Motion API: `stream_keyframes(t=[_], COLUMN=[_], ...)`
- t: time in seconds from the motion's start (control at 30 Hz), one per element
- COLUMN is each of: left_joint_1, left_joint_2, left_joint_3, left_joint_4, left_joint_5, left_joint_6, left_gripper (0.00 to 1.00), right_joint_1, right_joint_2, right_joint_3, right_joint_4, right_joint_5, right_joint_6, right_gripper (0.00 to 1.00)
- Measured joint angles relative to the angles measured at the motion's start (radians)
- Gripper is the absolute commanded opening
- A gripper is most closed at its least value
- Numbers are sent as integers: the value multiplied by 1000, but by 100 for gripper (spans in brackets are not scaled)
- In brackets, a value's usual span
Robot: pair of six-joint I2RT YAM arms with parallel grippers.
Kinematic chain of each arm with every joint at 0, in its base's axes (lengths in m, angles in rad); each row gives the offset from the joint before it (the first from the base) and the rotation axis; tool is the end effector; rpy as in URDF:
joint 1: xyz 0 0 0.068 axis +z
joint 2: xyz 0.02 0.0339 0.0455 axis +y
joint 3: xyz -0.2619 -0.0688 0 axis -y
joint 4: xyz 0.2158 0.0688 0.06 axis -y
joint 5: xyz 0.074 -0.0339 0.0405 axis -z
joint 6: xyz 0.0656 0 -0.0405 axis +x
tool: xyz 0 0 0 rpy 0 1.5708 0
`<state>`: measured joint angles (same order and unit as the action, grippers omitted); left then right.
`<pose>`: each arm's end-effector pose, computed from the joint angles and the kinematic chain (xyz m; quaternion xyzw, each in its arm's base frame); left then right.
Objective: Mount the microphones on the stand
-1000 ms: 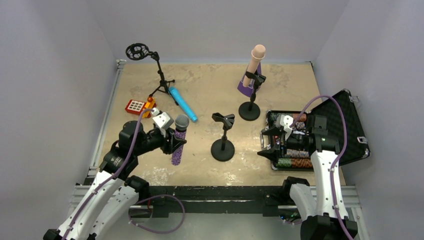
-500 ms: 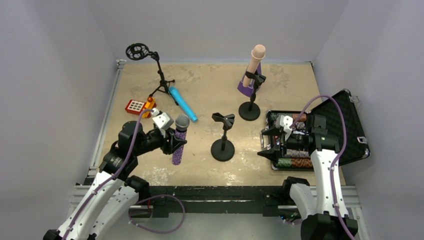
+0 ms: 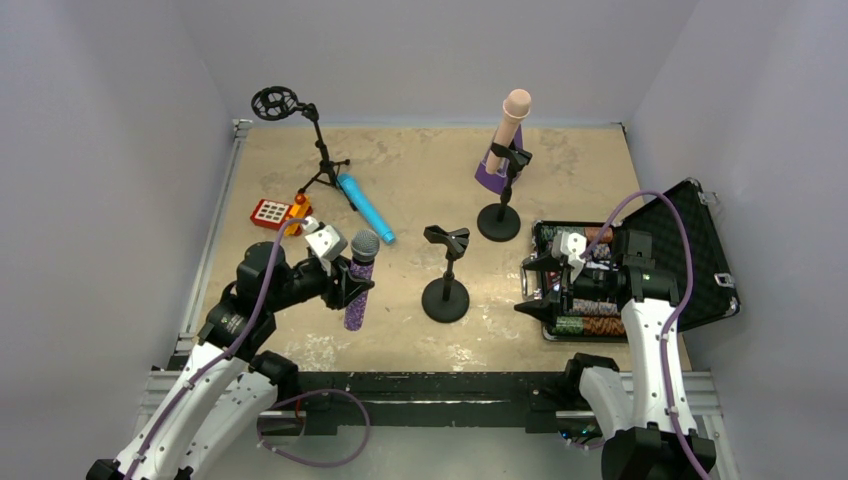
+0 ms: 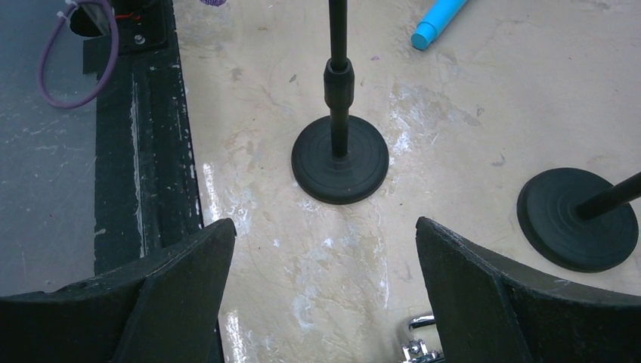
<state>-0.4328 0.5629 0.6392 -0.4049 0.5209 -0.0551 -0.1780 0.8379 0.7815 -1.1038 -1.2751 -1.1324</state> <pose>0.1070 -0.0854 0.2873 0.2947 0.7437 -0.3390 0.4951 0.1103 0.0439 0.2705 -0.4691 0.6431 0.3622 0.4850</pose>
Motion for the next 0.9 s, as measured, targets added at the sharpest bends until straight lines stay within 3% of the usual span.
stream_keyframes(t=[0.9], left_joint_1=[0], left_joint_2=[0], left_joint_3=[0], left_joint_4=[1], left_joint_5=[16], left_joint_6=[0], left_gripper=[0], right_joint_1=[0], right_joint_2=[14], right_joint_3=[2], right_joint_4=[-57], right_joint_5=[-9], right_joint_6=[-84], right_gripper=[93])
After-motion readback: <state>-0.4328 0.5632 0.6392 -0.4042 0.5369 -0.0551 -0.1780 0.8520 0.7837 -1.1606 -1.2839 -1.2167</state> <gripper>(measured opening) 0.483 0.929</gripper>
